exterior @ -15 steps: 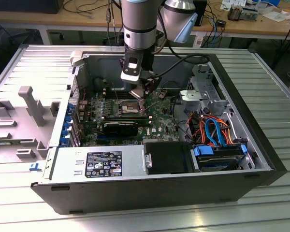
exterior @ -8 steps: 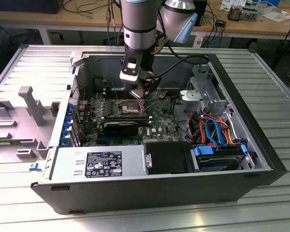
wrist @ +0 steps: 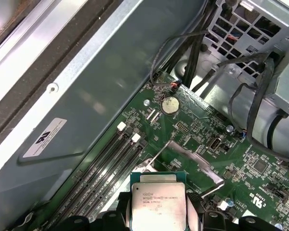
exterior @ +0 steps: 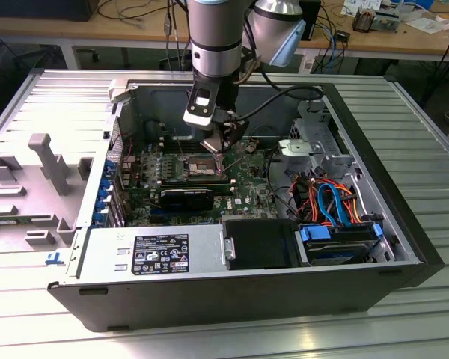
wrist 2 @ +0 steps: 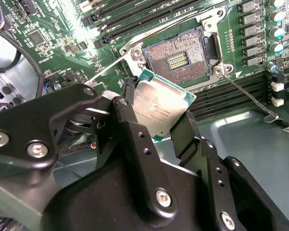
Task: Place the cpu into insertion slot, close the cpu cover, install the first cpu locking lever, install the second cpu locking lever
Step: 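Place the cpu into insertion slot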
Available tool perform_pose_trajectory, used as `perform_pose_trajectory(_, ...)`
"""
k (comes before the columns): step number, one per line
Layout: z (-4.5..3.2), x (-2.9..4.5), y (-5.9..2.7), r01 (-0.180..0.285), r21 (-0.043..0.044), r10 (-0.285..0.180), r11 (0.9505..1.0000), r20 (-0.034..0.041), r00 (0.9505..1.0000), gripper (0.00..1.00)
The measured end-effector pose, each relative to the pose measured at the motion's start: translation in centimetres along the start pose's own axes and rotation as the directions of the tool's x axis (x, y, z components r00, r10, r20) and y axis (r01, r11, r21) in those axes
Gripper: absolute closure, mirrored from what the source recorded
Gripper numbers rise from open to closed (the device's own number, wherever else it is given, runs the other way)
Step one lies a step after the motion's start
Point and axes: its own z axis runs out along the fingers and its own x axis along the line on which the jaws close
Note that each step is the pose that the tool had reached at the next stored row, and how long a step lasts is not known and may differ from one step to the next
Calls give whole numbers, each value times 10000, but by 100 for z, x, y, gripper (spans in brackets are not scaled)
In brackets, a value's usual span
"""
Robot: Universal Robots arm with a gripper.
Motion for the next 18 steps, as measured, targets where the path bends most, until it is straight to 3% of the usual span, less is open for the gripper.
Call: perform_pose_trajectory(18,4,-2,-2,-674,-15,674,9977,59,9977,46)
